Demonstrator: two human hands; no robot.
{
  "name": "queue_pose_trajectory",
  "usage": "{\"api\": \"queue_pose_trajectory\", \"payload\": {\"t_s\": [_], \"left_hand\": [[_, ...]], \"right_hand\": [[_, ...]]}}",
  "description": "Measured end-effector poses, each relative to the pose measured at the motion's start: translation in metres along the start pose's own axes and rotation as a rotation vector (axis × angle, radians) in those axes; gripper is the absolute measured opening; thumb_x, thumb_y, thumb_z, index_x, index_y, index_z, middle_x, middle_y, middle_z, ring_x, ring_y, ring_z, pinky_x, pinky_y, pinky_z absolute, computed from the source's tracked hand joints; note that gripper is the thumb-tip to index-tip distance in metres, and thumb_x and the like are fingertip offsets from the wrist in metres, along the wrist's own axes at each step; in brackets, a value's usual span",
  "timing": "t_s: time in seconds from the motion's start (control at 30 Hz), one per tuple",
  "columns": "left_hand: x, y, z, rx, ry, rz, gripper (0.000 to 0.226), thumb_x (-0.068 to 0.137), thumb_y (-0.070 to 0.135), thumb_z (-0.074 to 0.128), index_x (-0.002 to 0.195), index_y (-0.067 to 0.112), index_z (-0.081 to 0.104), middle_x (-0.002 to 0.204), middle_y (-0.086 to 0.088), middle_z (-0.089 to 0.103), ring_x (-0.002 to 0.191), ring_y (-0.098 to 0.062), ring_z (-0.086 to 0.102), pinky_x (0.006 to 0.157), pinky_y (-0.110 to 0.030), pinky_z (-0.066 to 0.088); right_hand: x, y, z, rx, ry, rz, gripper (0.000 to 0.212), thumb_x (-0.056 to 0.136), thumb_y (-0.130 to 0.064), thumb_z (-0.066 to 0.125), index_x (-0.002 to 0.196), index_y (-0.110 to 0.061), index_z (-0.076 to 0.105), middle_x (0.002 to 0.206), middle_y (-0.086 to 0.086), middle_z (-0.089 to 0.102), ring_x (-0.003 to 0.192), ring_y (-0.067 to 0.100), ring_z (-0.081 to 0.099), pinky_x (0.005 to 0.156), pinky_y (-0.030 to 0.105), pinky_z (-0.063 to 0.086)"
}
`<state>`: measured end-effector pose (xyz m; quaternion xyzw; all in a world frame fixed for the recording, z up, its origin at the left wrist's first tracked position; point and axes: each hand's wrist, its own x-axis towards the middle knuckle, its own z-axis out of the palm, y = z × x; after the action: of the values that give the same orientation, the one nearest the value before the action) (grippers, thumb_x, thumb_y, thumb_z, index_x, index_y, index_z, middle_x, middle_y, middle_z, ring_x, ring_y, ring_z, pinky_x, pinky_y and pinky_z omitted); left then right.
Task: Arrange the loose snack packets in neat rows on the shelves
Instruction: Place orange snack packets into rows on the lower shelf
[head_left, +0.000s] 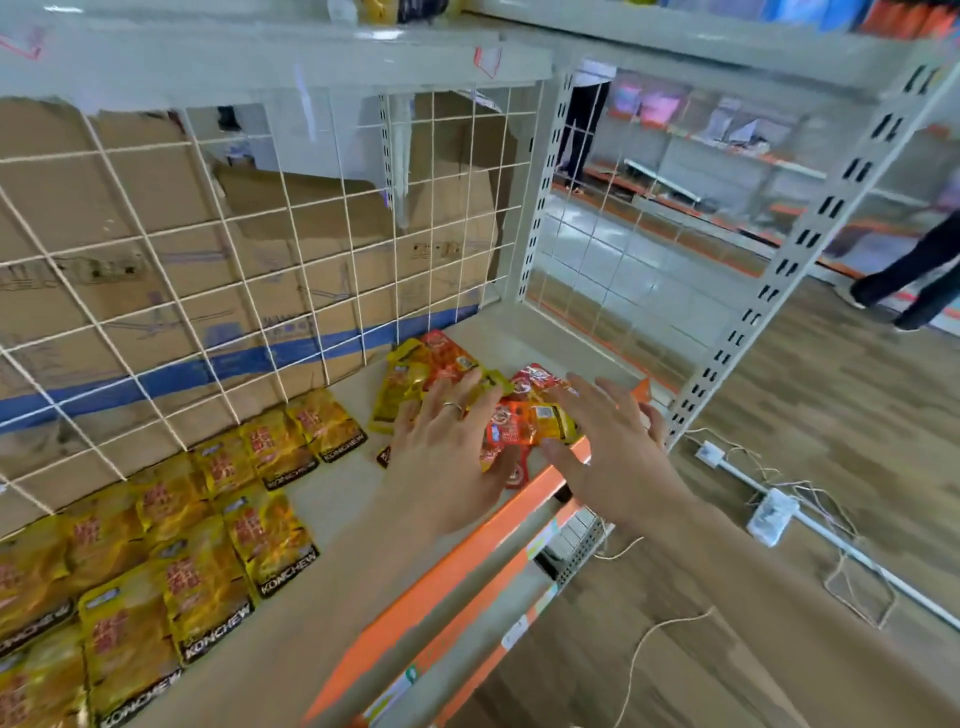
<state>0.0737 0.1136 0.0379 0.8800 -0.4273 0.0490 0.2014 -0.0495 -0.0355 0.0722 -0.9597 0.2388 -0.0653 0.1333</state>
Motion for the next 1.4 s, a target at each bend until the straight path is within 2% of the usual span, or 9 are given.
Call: {"api": "queue_pose_trajectory", "payload": {"t_s": [0.2,0.43,0.73,1.0,1.07,1.13,1.23,1.33,1.4], "left_hand": [[0.027,-0.016,0.0,-0.002,-0.024,-0.021,0.07,0.086,0.063,0.024,0.147,0.033,0.041,0.159,0.007,0.035,0.147,-0.025,0.031,0.117,-0.054,0.028],[0.066,-0.016,0.018,0.015,-0.126,-0.113,0.063,0.098,0.055,0.043,0.154,0.035,0.023,0.164,0.008,0.022,0.152,-0.023,0.015,0.123,-0.05,0.011],[0.123,-0.002,0.07,0.029,-0.18,-0.179,0.063,0.098,0.055,0.043,0.154,0.03,0.027,0.16,0.004,0.03,0.15,-0.02,0.019,0.12,-0.049,0.018],[0.147,0.018,0.093,0.052,-0.235,-0.255,0.06,0.099,0.051,0.042,0.153,0.028,0.028,0.16,0.005,0.029,0.149,-0.024,0.017,0.12,-0.049,0.017],[0.152,0.02,0.096,0.039,-0.198,-0.276,0.06,0.099,0.05,0.043,0.153,0.029,0.029,0.16,0.006,0.029,0.149,-0.021,0.018,0.121,-0.047,0.017],[0.156,0.021,0.097,0.012,-0.148,-0.297,0.059,0.099,0.048,0.046,0.153,0.029,0.032,0.159,0.006,0.032,0.148,-0.017,0.022,0.121,-0.042,0.017],[0.16,0.023,0.093,0.003,-0.068,-0.303,0.056,0.098,0.045,0.051,0.15,0.027,0.039,0.155,0.006,0.039,0.144,-0.016,0.03,0.119,-0.036,0.02],[0.162,0.022,0.085,-0.118,0.058,-0.365,0.047,0.098,0.037,0.056,0.143,0.024,0.05,0.143,0.002,0.053,0.133,-0.018,0.046,0.112,-0.034,0.036],[0.162,0.023,0.078,-0.266,0.152,-0.414,0.039,0.098,0.032,0.058,0.136,0.024,0.058,0.129,0.004,0.063,0.117,-0.013,0.058,0.102,-0.034,0.048]], "right_hand": [[0.048,0.006,0.003,0.018,-0.012,0.003,0.054,0.098,-0.05,0.047,0.149,-0.042,0.032,0.163,-0.017,0.016,0.15,0.011,0.005,0.12,0.052,0.001],[0.103,0.03,0.012,0.066,-0.098,0.001,0.055,0.1,-0.044,0.046,0.151,-0.037,0.029,0.161,-0.016,0.023,0.148,0.009,0.009,0.118,0.047,0.004],[0.166,0.087,0.036,-0.007,-0.352,0.133,0.059,0.095,-0.036,0.055,0.15,-0.031,0.034,0.151,0.002,0.042,0.14,0.025,0.035,0.109,0.048,0.038],[0.186,0.108,0.055,-0.016,-0.362,0.143,0.045,0.089,-0.034,0.06,0.132,-0.022,0.05,0.129,0.009,0.057,0.118,0.03,0.057,0.091,0.041,0.052],[0.195,0.113,0.054,0.059,-0.386,0.152,0.039,0.087,-0.038,0.065,0.118,-0.014,0.059,0.116,0.01,0.064,0.109,0.031,0.061,0.083,0.034,0.052],[0.201,0.117,0.05,0.143,-0.414,0.155,0.028,0.086,-0.039,0.068,0.096,-0.013,0.066,0.091,0.006,0.065,0.094,0.029,0.062,0.066,0.027,0.045],[0.213,0.126,0.043,0.246,-0.358,0.188,0.018,0.088,-0.027,0.065,0.072,-0.02,0.059,0.067,-0.003,0.056,0.079,0.024,0.058,0.054,0.027,0.036],[0.223,0.13,0.028,0.442,-0.161,0.187,0.017,0.088,-0.018,0.065,0.071,-0.02,0.065,0.072,0.0,0.067,0.077,0.024,0.061,0.061,0.027,0.043],[0.225,0.121,0.016,0.59,-0.076,0.131,0.019,0.089,-0.018,0.067,0.071,-0.027,0.065,0.073,-0.009,0.067,0.075,0.014,0.063,0.062,0.023,0.042]]}}
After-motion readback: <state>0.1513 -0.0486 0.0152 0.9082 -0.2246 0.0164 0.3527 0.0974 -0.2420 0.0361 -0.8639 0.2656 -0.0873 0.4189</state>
